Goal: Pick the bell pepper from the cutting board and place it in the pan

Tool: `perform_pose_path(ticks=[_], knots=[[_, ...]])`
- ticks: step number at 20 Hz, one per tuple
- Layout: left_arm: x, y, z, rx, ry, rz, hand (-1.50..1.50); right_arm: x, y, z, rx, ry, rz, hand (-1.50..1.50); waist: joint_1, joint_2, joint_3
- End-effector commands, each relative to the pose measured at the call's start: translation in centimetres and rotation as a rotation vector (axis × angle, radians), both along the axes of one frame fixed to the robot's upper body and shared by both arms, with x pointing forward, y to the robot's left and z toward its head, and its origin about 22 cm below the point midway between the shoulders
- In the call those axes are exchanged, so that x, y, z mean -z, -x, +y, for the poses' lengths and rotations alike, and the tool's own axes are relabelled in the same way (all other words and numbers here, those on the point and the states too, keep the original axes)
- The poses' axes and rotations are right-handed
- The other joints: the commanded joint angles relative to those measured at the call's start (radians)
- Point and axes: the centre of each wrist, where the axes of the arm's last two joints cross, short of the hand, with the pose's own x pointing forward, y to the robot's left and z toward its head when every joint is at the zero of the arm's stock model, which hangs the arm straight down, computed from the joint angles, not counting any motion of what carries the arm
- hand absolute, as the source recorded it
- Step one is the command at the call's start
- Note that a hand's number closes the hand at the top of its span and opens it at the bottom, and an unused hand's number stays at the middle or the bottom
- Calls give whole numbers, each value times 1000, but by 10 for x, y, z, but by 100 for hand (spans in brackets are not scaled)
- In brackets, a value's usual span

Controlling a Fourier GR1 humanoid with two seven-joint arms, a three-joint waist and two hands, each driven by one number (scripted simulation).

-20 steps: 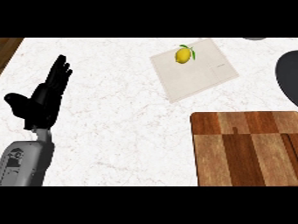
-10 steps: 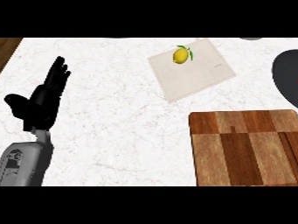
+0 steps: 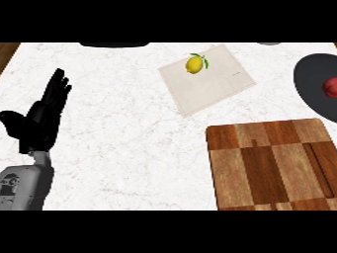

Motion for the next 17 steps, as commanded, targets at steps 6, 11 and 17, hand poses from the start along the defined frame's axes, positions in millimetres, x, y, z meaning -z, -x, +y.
perform_pose_path(ticks=[6,11,17], knots=[[2,9,24,-38,6,20,0,31,66,-22,-90,-22,-63,-150,-41,-18,-7],[-1,10,7,-51,-8,32,0,21,73,-21,-131,-29,-63,-150,-47,-21,-9],[6,12,13,-50,-2,20,0,9,93,-2,-114,18,-2,-150,-41,-17,-8]])
